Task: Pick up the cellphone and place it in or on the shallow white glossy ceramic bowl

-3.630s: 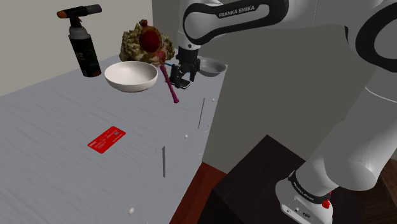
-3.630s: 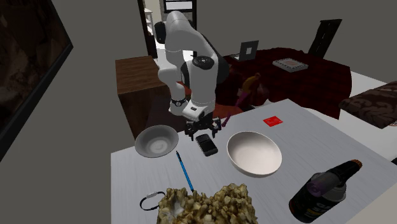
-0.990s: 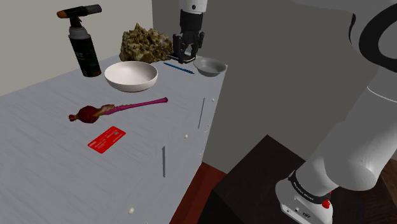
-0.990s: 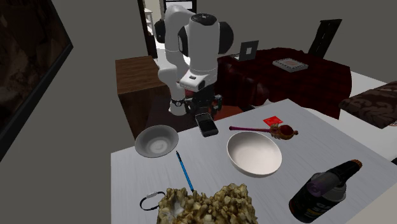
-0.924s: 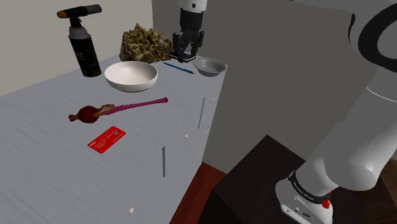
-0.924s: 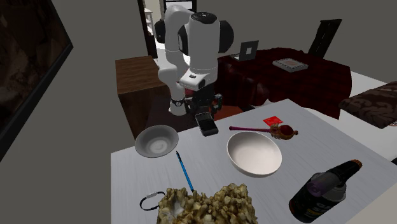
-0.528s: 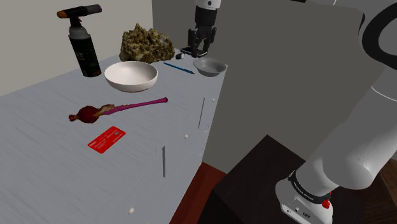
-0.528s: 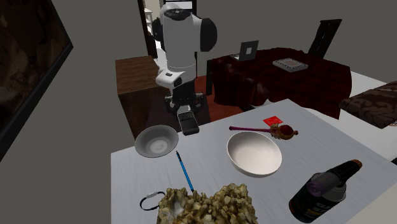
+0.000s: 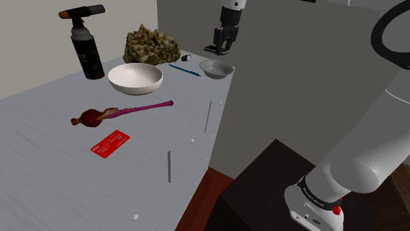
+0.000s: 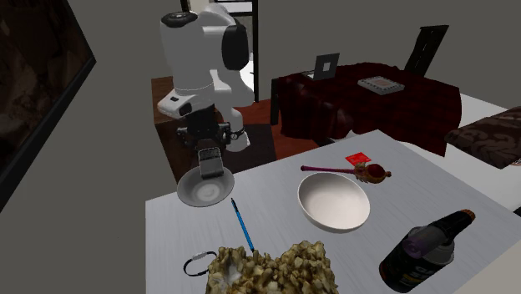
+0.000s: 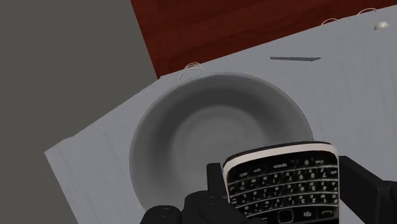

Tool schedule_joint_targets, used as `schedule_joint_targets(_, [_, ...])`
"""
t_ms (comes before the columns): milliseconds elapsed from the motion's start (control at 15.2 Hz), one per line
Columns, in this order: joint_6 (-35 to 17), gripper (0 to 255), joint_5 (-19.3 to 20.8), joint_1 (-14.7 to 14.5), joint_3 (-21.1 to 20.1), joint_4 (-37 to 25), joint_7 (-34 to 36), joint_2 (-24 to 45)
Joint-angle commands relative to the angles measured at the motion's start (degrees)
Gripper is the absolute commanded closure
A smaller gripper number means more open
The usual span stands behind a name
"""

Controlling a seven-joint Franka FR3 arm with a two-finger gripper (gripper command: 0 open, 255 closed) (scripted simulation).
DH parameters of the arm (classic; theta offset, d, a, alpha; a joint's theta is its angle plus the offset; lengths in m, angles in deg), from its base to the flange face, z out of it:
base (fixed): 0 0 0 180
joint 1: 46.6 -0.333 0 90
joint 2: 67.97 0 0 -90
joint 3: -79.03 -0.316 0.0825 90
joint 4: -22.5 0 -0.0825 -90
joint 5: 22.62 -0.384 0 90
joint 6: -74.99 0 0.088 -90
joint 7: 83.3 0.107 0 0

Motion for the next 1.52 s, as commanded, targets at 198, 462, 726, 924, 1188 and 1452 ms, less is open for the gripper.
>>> schedule_joint_targets(198, [-1.87, 255, -0.15, 1.65, 1.34, 1.92, -3.11, -0.03])
schedule_joint_targets(462, [-5.04, 255, -0.15, 1.64, 1.34, 5.35, -3.14, -0.29])
schedule_joint_targets(726, [-8.13, 255, -0.16, 1.64, 1.33, 8.49, -3.18, -0.34])
schedule_joint_targets(924, [-10.41, 255, -0.17, 1.63, 1.33, 10.67, -3.21, -0.23])
schedule_joint_targets(1188, [-10.86, 255, -0.17, 1.63, 1.33, 11.08, -3.22, -0.20])
schedule_joint_targets(1452, [-10.86, 255, -0.17, 1.63, 1.33, 11.08, -3.22, -0.20])
